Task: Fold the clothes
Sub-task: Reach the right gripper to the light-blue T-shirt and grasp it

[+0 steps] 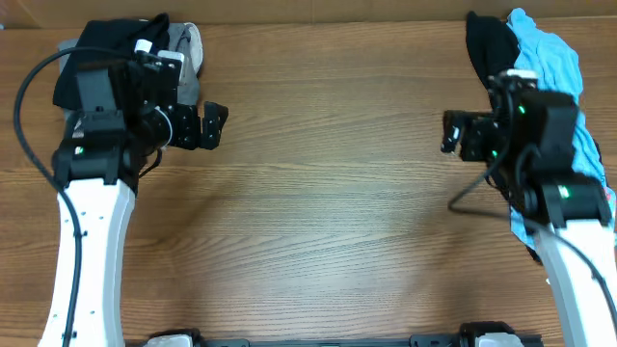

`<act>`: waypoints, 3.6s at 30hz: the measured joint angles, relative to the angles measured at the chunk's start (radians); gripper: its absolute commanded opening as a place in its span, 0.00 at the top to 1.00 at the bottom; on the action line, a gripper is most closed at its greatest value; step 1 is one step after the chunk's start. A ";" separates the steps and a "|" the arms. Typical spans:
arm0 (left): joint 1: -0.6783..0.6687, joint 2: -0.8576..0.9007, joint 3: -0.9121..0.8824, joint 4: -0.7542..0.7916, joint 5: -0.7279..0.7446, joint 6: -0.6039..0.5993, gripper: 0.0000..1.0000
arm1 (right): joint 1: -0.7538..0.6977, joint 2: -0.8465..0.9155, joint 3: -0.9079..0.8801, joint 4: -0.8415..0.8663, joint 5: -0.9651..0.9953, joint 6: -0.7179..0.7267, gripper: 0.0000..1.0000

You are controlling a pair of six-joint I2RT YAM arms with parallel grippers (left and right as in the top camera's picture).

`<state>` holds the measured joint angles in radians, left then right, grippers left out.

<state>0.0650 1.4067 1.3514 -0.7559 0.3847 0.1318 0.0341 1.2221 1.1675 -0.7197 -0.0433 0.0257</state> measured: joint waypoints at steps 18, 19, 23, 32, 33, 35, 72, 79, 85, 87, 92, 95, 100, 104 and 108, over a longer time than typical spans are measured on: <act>-0.005 0.200 0.003 0.111 0.000 0.048 0.00 | -0.385 0.205 0.001 0.125 -0.114 0.130 0.13; -0.009 0.200 0.003 0.119 -0.001 0.048 0.00 | -0.407 0.206 0.001 0.134 -0.114 0.126 0.13; -0.035 0.200 0.003 0.128 -0.002 0.050 0.00 | -0.427 0.227 0.003 0.148 -0.099 0.103 0.08; -0.111 0.200 0.003 0.115 -0.003 0.051 0.00 | -0.550 0.285 0.011 -0.132 -0.078 0.220 0.00; -0.121 0.200 0.003 0.113 -0.003 0.051 0.00 | -0.586 0.285 0.011 -0.166 -0.077 0.240 0.00; -0.142 0.200 0.003 0.112 -0.003 0.051 0.00 | -0.678 0.285 0.011 -0.233 -0.072 0.281 0.00; -0.284 0.282 0.003 0.166 -0.003 0.032 0.07 | -0.983 0.285 -0.136 -0.069 0.030 0.362 0.25; -0.284 0.282 0.003 0.166 -0.003 0.032 0.07 | -0.983 0.285 -0.257 0.029 0.036 0.362 0.28; -0.284 0.282 0.003 0.166 -0.003 0.032 0.07 | -0.983 0.285 -0.312 0.107 0.035 0.362 0.30; -0.284 0.282 0.003 0.166 -0.003 0.032 0.07 | -0.983 0.285 -0.327 0.137 0.035 0.362 0.32; -0.284 0.282 0.003 0.166 -0.025 0.032 0.06 | -0.983 0.285 -0.363 0.178 0.035 0.362 0.42; -0.284 0.282 0.003 0.167 -0.034 0.032 0.06 | -0.983 0.285 -0.367 0.192 0.035 0.362 0.48; -0.284 0.282 0.003 0.181 -0.038 0.032 0.06 | -0.982 0.291 -0.370 0.204 0.035 0.361 0.57; -0.284 0.282 0.003 0.183 -0.042 0.032 0.06 | -0.982 0.316 -0.370 0.207 0.035 0.362 0.57; -0.284 0.282 0.003 0.185 -0.043 0.032 0.06 | -0.982 0.359 -0.370 0.209 0.035 0.362 0.61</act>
<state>-0.2188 1.6890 1.3548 -0.5713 0.3412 0.1635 -0.9482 1.5814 0.7979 -0.5106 -0.0086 0.3882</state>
